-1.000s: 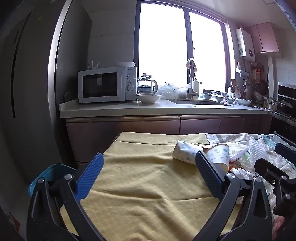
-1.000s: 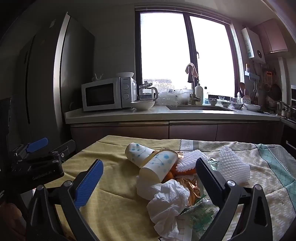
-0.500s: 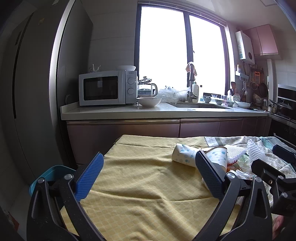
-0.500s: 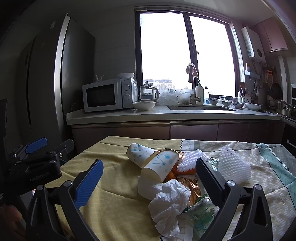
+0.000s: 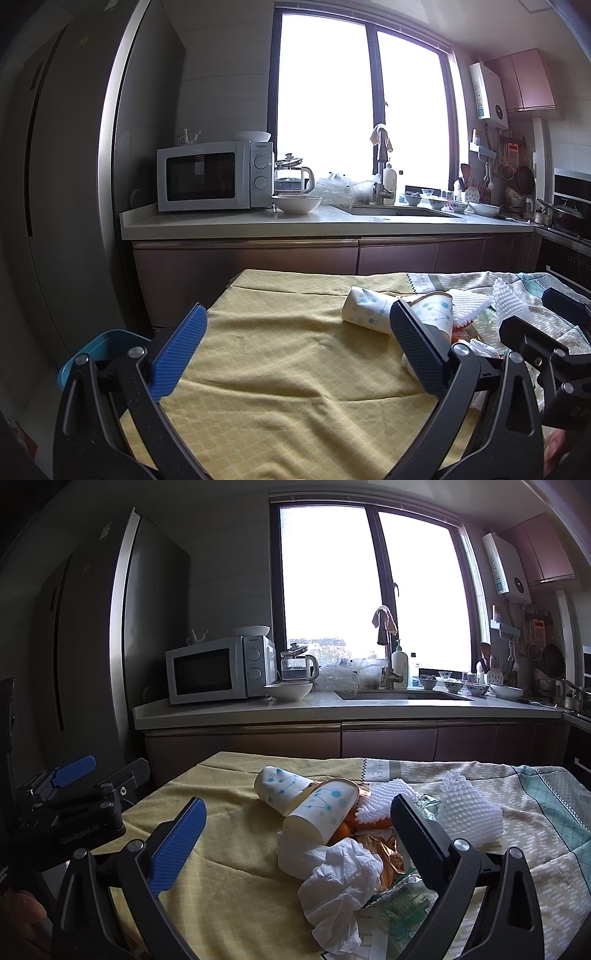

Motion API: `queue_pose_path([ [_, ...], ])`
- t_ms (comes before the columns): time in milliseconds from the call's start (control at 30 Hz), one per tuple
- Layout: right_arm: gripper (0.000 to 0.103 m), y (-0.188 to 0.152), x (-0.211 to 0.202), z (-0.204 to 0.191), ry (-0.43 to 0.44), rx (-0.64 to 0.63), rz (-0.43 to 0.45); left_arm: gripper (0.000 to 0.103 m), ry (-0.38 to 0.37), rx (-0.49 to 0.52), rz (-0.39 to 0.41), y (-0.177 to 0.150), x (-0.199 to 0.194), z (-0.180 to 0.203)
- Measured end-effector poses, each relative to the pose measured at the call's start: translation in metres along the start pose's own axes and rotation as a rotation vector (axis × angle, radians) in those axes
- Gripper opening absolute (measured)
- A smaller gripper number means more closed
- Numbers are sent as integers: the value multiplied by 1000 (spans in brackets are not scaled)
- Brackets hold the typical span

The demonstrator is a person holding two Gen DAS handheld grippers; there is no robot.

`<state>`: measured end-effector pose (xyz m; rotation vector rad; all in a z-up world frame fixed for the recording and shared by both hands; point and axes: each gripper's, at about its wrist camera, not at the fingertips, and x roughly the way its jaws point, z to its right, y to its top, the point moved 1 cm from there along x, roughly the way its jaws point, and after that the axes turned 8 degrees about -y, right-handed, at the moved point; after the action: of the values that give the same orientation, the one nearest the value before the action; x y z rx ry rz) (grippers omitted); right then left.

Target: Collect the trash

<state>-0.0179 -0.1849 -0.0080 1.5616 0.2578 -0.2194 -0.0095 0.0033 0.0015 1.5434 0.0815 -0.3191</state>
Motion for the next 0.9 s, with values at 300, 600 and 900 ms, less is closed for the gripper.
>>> queue_pose_path([
  [300,97,-1,0,0,5,2,-2,98,-4,-1,0,0,0,1],
  [600,97,-1,0,0,7,5,-3,98,-2,-1,-2,-1,0,2],
  [900,97,-2,1,1,10,9,-10,98,-4,0,-6,-2,1,3],
])
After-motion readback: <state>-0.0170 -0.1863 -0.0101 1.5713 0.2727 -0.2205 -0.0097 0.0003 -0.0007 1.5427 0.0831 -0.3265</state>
